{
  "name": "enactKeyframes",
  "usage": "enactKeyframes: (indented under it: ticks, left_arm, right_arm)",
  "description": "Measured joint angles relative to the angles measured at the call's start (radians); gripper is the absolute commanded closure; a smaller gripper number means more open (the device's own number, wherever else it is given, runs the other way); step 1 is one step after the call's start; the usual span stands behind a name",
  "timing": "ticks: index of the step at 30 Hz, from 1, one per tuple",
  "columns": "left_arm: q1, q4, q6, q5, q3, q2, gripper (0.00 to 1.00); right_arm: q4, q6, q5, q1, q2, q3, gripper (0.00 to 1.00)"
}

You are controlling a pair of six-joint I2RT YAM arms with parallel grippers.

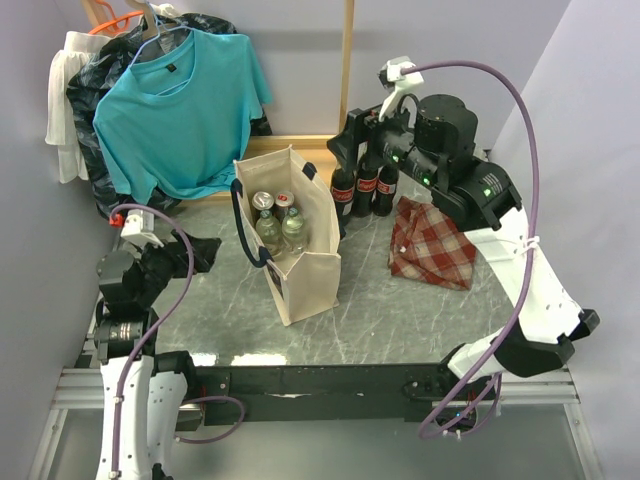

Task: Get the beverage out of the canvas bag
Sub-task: Take out the drink from the canvas bag.

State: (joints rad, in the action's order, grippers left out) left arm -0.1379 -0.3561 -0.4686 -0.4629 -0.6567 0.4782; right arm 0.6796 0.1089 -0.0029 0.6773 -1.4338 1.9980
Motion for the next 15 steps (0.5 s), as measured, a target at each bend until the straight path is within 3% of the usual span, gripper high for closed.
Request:
enactKeyframes:
  ticks: [15]
  left_arm:
    - [0.000,0.000,-0.007,0.035,0.000,0.027,0.04]
  right_arm:
    - [-0.020,-0.016,-0.026,0.021,-0.011,0.026,0.22]
